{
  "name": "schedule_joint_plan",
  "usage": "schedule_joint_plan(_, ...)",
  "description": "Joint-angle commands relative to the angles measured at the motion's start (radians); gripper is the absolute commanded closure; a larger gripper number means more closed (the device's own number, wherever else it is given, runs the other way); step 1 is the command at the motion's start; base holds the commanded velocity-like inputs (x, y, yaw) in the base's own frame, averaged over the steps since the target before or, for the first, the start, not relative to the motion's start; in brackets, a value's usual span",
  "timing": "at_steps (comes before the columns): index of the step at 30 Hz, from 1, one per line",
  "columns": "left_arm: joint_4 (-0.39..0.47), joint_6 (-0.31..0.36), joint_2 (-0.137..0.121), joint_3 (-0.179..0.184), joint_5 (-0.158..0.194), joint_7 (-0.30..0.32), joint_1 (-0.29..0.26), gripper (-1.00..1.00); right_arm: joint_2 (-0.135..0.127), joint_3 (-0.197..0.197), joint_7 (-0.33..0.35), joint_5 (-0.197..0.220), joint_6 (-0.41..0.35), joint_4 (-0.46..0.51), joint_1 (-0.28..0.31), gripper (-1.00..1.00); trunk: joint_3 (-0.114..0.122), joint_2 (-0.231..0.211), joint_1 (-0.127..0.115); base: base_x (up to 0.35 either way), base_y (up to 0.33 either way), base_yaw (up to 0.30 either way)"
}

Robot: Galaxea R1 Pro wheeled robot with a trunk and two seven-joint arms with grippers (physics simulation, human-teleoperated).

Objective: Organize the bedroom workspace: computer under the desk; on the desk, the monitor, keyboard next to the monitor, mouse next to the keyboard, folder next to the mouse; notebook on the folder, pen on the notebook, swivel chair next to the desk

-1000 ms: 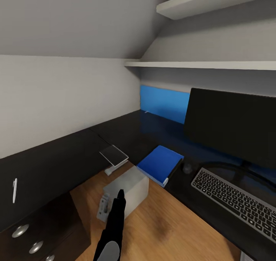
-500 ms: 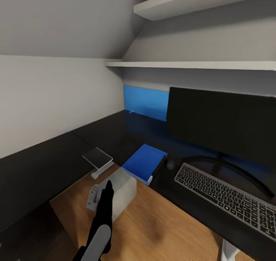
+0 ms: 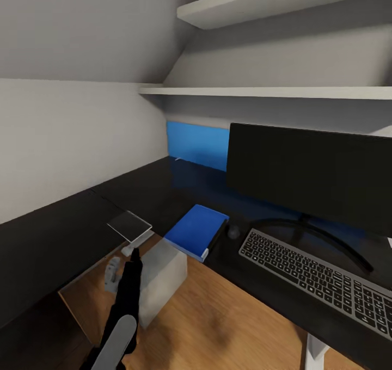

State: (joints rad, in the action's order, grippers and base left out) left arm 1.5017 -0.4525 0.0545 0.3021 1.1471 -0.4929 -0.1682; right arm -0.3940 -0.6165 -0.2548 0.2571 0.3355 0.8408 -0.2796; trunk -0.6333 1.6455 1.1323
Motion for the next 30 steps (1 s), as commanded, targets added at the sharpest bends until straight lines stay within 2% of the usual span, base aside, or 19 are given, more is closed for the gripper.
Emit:
schedule_joint_plan(1, 0.006, -0.005, -0.014, -0.005, 0.006, -0.001, 0.0, -1.0, 0.007, -0.005, -0.005, 0.01, -0.005, -0.007, 0.005, -1.0, -0.001, 0.0, 0.0, 0.0, 0.0, -0.005)
schedule_joint_plan(2, 0.01, -0.003, -0.028, -0.006, 0.005, -0.001, 0.0, -1.0, 0.015, -0.005, -0.004, 0.01, -0.014, -0.013, 0.009, -1.0, -0.001, 0.0, 0.0, 0.0, 0.0, -0.004)
schedule_joint_plan(3, 0.019, -0.003, -0.054, 0.001, 0.002, 0.002, 0.002, -1.0, 0.032, -0.003, -0.004, 0.01, -0.027, -0.025, 0.017, -1.0, -0.001, 0.0, 0.0, 0.0, 0.0, -0.002)
schedule_joint_plan(5, 0.027, -0.003, -0.081, 0.041, -0.021, -0.001, 0.005, -1.0, 0.063, 0.002, -0.006, 0.011, -0.037, -0.052, 0.027, -1.0, -0.001, 0.0, 0.0, 0.0, 0.0, -0.001)
schedule_joint_plan(9, 0.028, -0.005, -0.089, 0.06, -0.054, -0.01, 0.006, -1.0, 0.103, 0.026, -0.008, 0.011, -0.036, -0.08, 0.031, -1.0, -0.001, 0.0, 0.0, 0.0, 0.0, 0.0)
schedule_joint_plan(10, 0.024, -0.006, -0.093, 0.059, -0.062, -0.014, 0.007, -1.0, 0.121, 0.039, -0.008, 0.01, -0.035, -0.09, 0.032, -1.0, -0.001, 0.0, 0.0, 0.0, 0.0, 0.0)
schedule_joint_plan(13, -0.002, -0.006, -0.09, 0.041, -0.067, -0.009, 0.007, -1.0, 0.137, 0.054, -0.01, 0.009, -0.034, -0.1, 0.033, -1.0, -0.001, 0.0, 0.0, 0.0, 0.0, 0.0)
schedule_joint_plan(15, -0.062, -0.005, -0.081, 0.025, -0.067, 0.003, 0.007, -1.0, 0.148, 0.072, -0.01, 0.007, -0.033, -0.105, 0.033, -1.0, -0.001, 0.0, 0.0, 0.0, 0.0, 0.0)
schedule_joint_plan(19, -0.103, -0.002, -0.059, 0.017, -0.067, 0.013, 0.004, -1.0, 0.151, 0.081, -0.01, 0.006, -0.032, -0.108, 0.033, -1.0, -0.001, 0.0, 0.0, 0.003, -0.001, 0.0)
schedule_joint_plan(25, -0.169, 0.001, -0.046, 0.011, -0.063, 0.041, -0.01, -1.0, 0.152, 0.084, -0.011, 0.005, -0.032, -0.11, 0.034, -1.0, -0.001, 0.0, 0.0, 0.145, -0.073, 0.0)
schedule_joint_plan(26, -0.178, 0.001, -0.045, 0.011, -0.059, 0.047, -0.014, -1.0, 0.152, 0.084, -0.011, 0.005, -0.032, -0.11, 0.034, -1.0, -0.001, 0.0, 0.0, 0.158, -0.077, 0.0)
schedule_joint_plan(30, -0.237, 0.001, -0.034, 0.01, 0.002, 0.084, -0.034, -1.0, 0.149, 0.083, -0.01, 0.005, -0.032, -0.11, 0.034, -1.0, -0.001, 0.0, 0.0, 0.075, -0.036, 0.0)
